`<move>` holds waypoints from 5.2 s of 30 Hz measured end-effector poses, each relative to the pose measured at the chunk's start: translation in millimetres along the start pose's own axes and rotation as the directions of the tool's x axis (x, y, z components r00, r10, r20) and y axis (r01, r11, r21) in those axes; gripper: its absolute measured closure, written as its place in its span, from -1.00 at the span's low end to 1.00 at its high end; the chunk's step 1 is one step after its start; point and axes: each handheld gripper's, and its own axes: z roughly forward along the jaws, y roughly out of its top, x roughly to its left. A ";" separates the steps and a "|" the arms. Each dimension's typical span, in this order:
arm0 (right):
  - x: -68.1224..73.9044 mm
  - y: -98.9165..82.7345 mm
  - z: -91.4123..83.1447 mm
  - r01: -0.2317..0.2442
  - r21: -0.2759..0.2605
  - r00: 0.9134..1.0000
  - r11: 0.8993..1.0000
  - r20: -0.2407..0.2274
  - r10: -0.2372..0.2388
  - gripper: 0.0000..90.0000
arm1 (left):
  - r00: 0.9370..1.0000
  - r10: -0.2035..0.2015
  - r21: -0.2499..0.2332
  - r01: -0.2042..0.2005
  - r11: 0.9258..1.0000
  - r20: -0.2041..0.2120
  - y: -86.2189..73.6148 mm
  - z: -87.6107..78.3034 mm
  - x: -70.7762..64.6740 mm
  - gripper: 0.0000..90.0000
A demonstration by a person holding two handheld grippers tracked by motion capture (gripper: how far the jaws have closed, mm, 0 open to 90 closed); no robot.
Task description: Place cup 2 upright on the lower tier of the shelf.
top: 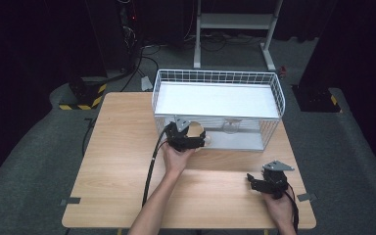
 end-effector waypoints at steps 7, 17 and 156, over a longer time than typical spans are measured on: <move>0.0 0.0 0.0 0.000 0.000 1.000 1.000 0.000 0.000 -0.47 | 1.000 0.015 0.000 -0.015 1.000 0.004 0.9 -5.2 -1.7 -0.95; 0.0 0.0 0.0 0.000 0.000 1.000 1.000 0.000 0.000 -0.47 | 1.000 0.015 0.020 -0.015 1.000 0.005 -3.1 -13.8 1.5 -0.95; 0.1 0.0 0.1 -0.001 -0.001 1.000 1.000 -0.001 0.001 -0.47 | 1.000 0.002 0.154 -0.002 0.988 -0.002 -28.4 -21.8 3.2 -0.30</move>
